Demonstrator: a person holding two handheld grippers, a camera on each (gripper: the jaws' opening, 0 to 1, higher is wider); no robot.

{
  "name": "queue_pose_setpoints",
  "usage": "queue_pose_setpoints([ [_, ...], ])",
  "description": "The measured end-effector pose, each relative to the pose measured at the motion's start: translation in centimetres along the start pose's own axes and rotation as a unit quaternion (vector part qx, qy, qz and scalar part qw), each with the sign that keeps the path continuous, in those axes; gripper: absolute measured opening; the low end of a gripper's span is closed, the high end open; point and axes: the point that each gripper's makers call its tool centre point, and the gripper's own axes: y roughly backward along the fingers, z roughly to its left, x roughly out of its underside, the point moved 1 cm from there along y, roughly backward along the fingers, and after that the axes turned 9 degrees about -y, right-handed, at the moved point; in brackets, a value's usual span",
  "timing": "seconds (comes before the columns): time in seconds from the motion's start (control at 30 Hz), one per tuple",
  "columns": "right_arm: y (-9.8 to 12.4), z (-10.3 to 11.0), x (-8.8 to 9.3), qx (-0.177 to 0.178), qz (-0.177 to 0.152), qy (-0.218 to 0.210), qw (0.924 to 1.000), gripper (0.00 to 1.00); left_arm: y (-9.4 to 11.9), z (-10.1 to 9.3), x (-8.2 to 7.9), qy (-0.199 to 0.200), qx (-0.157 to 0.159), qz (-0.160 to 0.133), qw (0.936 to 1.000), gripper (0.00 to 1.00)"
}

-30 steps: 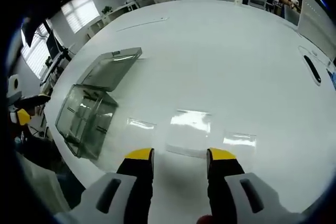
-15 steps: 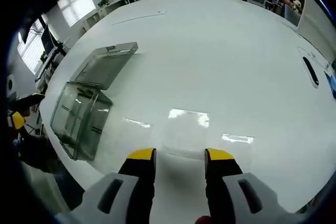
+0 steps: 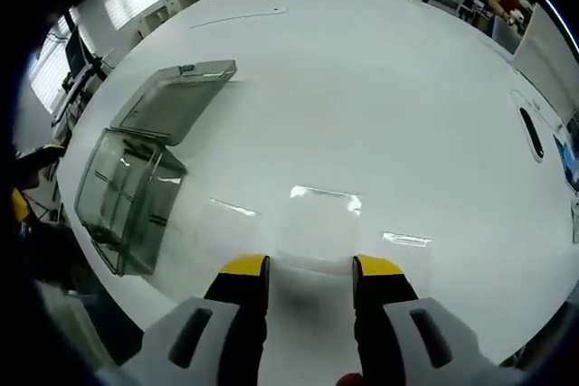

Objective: Insert the divider into the dual guide fixture by aligning both edges with the guide slots and pushing it downward to the bottom, including one-sided entry, uneven engagement, binding, and posture correction.

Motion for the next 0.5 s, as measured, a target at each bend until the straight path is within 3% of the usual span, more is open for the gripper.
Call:
queue_pose_setpoints([
  [0.5,0.0,-0.1,0.0,0.011,0.02,0.008,0.9997,0.33,-1.1,-2.0,-1.1,-0.059,0.031,0.009,0.9977,0.77],
])
